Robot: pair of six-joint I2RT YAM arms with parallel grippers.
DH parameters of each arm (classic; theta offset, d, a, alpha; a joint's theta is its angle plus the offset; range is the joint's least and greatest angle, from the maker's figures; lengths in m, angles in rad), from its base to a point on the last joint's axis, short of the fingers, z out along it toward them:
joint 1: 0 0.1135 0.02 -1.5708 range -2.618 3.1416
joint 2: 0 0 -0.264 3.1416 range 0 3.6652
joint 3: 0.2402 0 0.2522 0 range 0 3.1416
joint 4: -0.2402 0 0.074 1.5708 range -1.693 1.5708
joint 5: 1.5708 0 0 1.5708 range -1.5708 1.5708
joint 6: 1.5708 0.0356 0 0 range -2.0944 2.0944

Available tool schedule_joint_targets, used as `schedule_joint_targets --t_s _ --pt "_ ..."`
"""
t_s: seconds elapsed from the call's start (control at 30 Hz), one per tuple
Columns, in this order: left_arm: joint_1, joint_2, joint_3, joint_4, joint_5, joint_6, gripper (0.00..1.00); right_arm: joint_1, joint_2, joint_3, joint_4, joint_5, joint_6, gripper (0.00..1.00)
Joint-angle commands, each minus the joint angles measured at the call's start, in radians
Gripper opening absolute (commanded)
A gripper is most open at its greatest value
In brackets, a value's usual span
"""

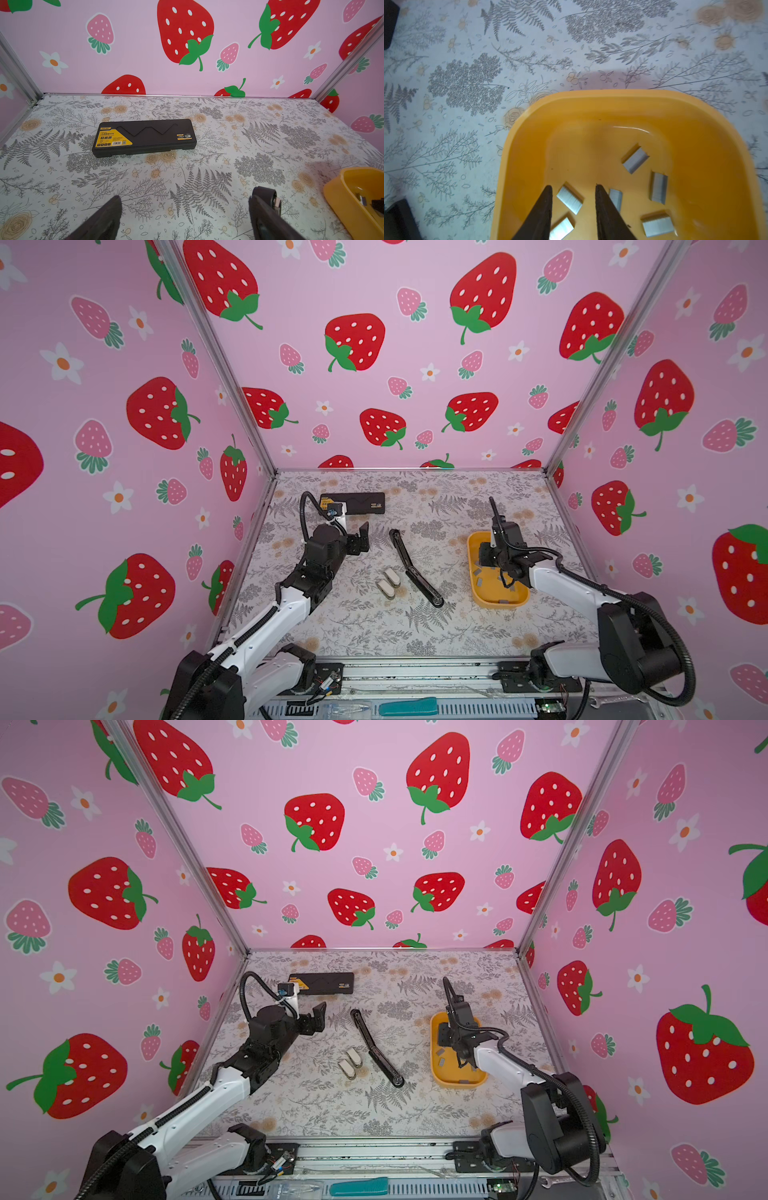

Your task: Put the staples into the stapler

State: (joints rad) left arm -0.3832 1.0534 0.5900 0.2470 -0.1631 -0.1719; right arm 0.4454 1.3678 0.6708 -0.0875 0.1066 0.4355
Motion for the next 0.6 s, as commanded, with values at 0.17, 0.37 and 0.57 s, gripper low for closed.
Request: schedule_joint_targets --t_s 0.17,0.37,0.57 --pt "0.004 0.002 0.058 0.017 0.017 0.016 0.96 0.015 0.041 -0.011 -0.008 -0.004 -0.034 0.39" --pt "0.004 0.002 0.062 0.013 0.013 0.017 0.96 0.015 0.071 -0.029 -0.005 -0.021 -0.029 0.40" --pt "0.004 0.002 0.064 0.011 0.014 0.017 0.96 0.018 0.071 -0.046 -0.015 -0.014 -0.020 0.40"
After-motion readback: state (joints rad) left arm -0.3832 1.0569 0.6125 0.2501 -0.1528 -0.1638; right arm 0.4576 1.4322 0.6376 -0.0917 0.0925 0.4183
